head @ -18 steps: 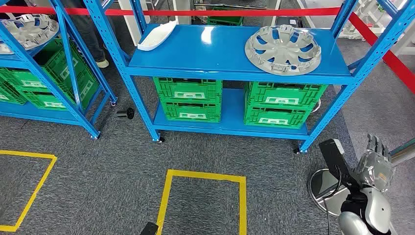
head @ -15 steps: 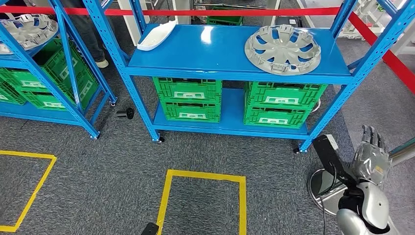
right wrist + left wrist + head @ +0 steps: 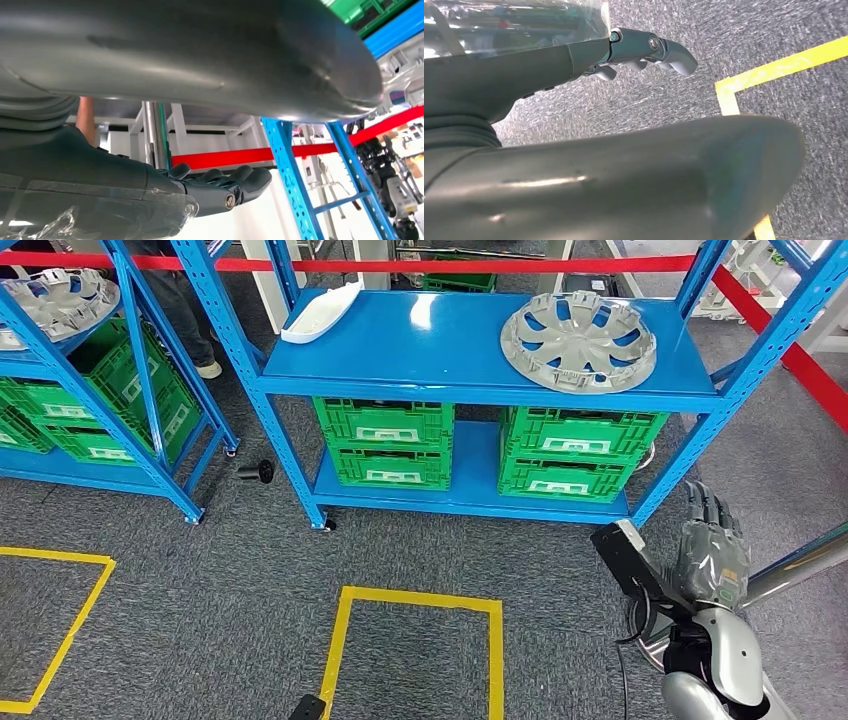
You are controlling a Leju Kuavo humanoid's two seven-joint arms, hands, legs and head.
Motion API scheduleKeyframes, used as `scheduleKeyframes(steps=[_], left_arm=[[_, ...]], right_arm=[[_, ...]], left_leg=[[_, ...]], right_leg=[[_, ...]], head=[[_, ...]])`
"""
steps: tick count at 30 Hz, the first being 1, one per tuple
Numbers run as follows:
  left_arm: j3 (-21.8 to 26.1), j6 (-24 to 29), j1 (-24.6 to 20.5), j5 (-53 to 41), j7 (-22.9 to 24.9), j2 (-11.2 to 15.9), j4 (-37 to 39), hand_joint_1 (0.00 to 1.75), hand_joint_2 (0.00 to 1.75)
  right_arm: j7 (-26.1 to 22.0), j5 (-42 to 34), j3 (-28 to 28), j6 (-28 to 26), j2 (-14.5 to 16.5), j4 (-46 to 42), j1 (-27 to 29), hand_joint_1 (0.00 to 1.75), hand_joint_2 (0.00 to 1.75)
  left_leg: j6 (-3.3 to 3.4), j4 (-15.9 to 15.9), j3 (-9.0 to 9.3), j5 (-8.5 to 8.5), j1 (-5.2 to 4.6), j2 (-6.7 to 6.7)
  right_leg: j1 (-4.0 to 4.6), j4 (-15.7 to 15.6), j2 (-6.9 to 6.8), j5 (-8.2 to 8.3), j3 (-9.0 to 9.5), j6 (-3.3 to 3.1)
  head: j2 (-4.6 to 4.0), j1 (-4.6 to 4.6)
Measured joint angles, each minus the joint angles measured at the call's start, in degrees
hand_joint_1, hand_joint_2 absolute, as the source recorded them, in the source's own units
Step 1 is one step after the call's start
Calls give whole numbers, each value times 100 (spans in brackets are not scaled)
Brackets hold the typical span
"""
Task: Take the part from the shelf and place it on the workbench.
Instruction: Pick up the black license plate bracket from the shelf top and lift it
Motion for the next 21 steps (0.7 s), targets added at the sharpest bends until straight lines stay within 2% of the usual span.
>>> scheduleKeyframes(steps=[21], left_arm=[[2, -167, -1, -4, 51, 10, 0, 0, 0]], right_arm=[[110, 804, 174, 220, 19, -3, 112, 0, 0]], left_leg=[[0, 0, 0, 0, 0, 0]], right_leg=[[0, 0, 1, 0, -1, 0]], head=[[0, 0]])
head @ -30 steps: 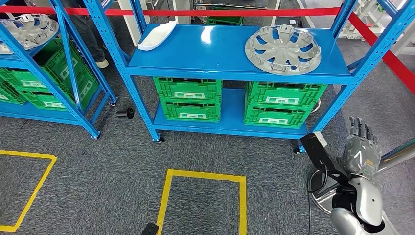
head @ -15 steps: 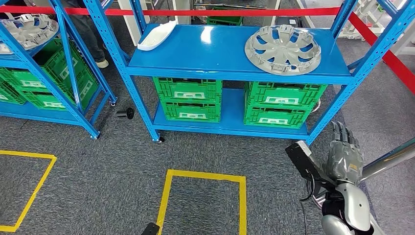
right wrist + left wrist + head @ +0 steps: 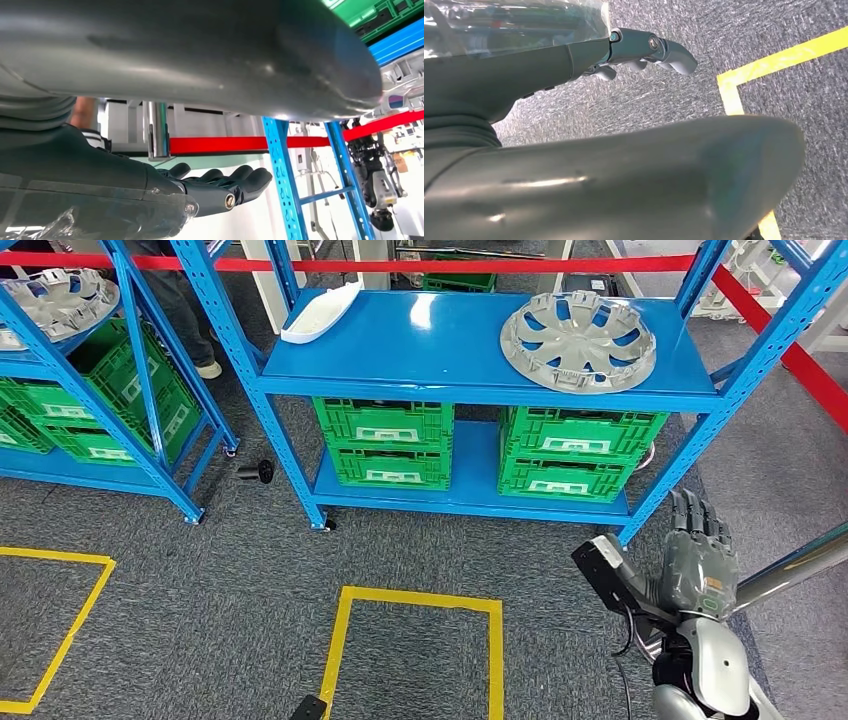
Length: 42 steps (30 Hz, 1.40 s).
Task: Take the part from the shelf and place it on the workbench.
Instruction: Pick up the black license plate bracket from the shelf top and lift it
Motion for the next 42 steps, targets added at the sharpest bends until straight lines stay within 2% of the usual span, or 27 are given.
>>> scheduleKeyframes(steps=[42], left_arm=[[0, -60, 1, 10, -13, 22, 0, 0, 0]], right_arm=[[-15, -98, 12, 126, 59, -48, 89, 0, 0]], left_leg=[[0, 0, 0, 0, 0, 0]], right_leg=[[0, 0, 0, 0, 0, 0]], head=[[0, 0]])
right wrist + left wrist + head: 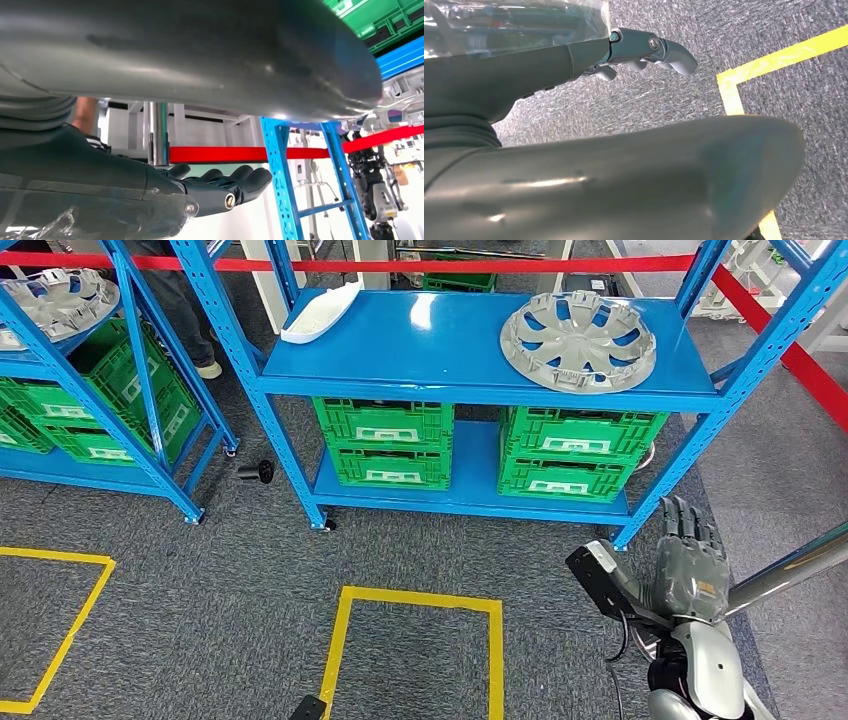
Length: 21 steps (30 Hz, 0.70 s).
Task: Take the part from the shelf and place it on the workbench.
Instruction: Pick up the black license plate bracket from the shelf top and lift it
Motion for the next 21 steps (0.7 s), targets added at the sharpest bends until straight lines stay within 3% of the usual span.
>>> scheduleKeyframes(steps=[21], left_arm=[[0, -16, 0, -15, -7, 0, 0, 0, 0]], right_arm=[[-34, -12, 0, -1, 43, 0, 26, 0, 0]], left_leg=[[0, 0, 0, 0, 0, 0]], right_leg=[[0, 0, 0, 0, 0, 0]], head=[[0, 0]])
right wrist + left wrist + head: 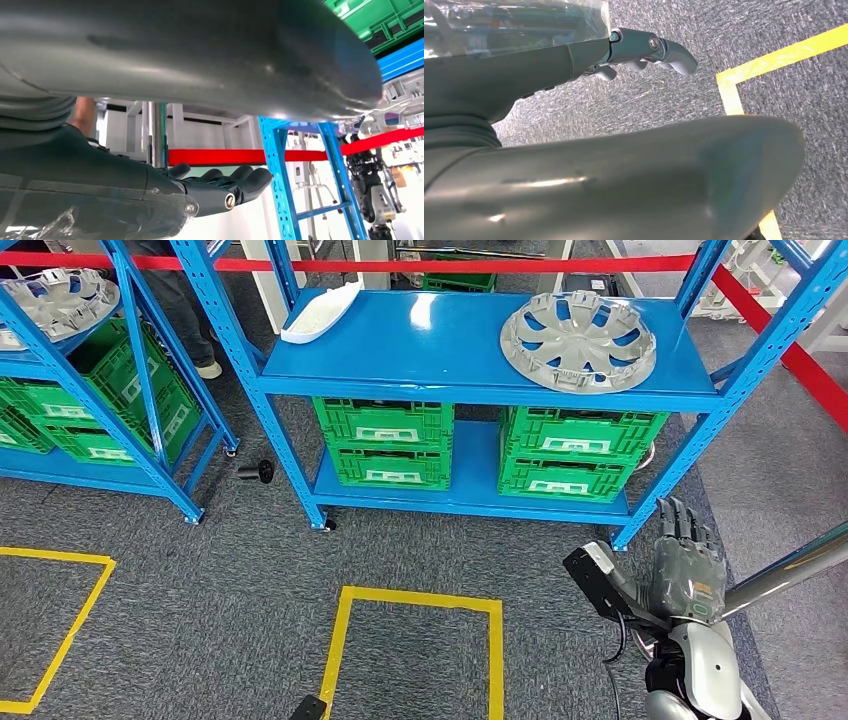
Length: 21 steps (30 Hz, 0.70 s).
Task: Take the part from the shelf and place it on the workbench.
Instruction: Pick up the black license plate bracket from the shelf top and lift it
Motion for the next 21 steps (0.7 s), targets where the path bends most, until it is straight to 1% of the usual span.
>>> scheduleKeyframes(steps=[21], left_arm=[[2, -2, 0, 4, 4, 0, 0, 0, 0]], right_arm=[[0, 0, 0, 8, 11, 0, 17, 0, 0]], left_leg=[[0, 0, 0, 0, 0, 0]], right_leg=[[0, 0, 0, 0, 0, 0]], head=[[0, 1]])
